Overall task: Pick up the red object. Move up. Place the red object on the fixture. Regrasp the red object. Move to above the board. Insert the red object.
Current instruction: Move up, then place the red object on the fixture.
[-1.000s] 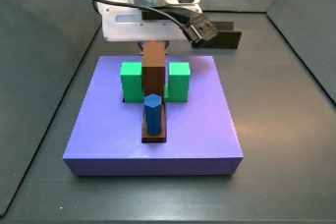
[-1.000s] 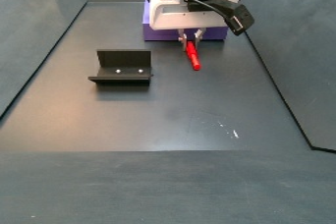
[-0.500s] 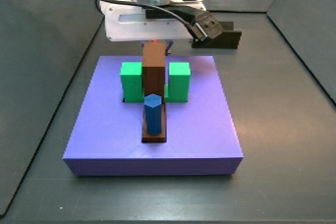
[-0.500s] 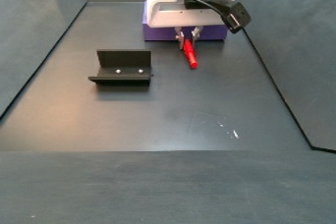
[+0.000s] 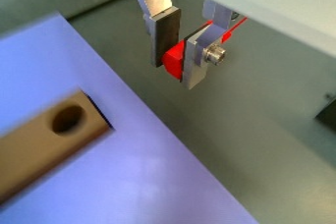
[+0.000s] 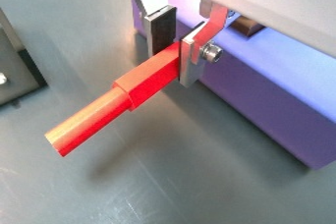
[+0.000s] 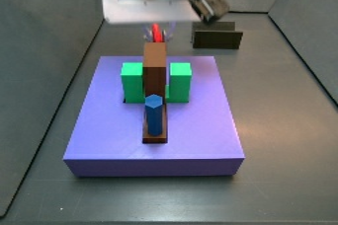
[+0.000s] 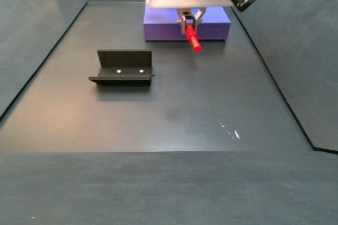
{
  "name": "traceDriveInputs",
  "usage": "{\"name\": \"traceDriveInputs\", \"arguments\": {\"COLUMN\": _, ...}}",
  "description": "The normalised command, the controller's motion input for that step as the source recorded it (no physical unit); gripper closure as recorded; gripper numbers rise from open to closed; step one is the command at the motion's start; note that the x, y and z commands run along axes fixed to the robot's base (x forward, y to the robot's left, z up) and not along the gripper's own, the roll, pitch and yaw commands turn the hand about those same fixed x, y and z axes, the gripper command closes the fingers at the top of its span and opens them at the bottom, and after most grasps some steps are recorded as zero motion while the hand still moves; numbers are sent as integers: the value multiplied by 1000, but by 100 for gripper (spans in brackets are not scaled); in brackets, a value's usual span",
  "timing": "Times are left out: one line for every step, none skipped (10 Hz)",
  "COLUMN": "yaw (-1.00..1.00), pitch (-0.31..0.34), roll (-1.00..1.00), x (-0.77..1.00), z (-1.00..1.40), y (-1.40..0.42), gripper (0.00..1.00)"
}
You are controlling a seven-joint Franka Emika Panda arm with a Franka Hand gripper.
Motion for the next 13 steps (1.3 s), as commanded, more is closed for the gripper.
{"name": "traceDriveInputs", "arguments": {"yaw": -7, "pitch": -14, "roll": -54, "x": 5, "z": 173, "y": -7, "gripper": 100}}
{"name": "traceDriveInputs", "arguments": {"yaw": 0, "pitch": -6, "roll": 0, "x": 0, "z": 0, "y": 0, "gripper": 100}}
{"name": "traceDriveInputs", "arguments": {"yaw": 0, "pitch": -23, "roll": -37, "x": 0, "z": -20, "y": 0, "gripper": 100}}
{"name": "traceDriveInputs", "arguments": {"yaw": 0, "pitch": -89, "roll": -243, "x": 77, "z": -23, "y": 31, "gripper": 100}}
{"name": "traceDriveInputs", "arguments": {"yaw": -46, "pitch": 0, "roll": -780, "x": 363, "z": 140, "y": 580, "gripper": 100}}
{"name": "traceDriveInputs", "arguments": {"yaw": -3, "pitch": -77, "roll": -971, "x": 443, "z": 343, "y": 500, "gripper": 100}}
{"name": "traceDriveInputs", "arguments": {"yaw": 0, "pitch": -120, "roll": -1000, "x": 466, "z": 429, "y": 457, "gripper": 100}}
{"name": "traceDriveInputs", "arguments": {"yaw": 0, "pitch": -120, "roll": -1000, "x": 511, "z": 449, "y": 423, "gripper": 100}}
{"name": "traceDriveInputs", "arguments": {"yaw": 0, "pitch": -69, "roll": -983, "x": 577, "z": 423, "y": 380, "gripper": 100}}
{"name": "traceDriveInputs", "arguments": {"yaw": 0, "pitch": 0, "roll": -940, "x": 611, "z": 391, "y": 394, "gripper": 100}}
{"name": "traceDriveInputs", "arguments": {"yaw": 0, "pitch": 17, "roll": -909, "x": 563, "z": 320, "y": 460, "gripper": 100}}
{"name": "traceDriveInputs", "arguments": {"yaw": 0, "pitch": 63, "roll": -929, "x": 560, "z": 254, "y": 423, "gripper": 100}}
{"name": "traceDriveInputs", "arguments": {"yaw": 0, "pitch": 51, "roll": -974, "x": 566, "z": 194, "y": 394, "gripper": 100}}
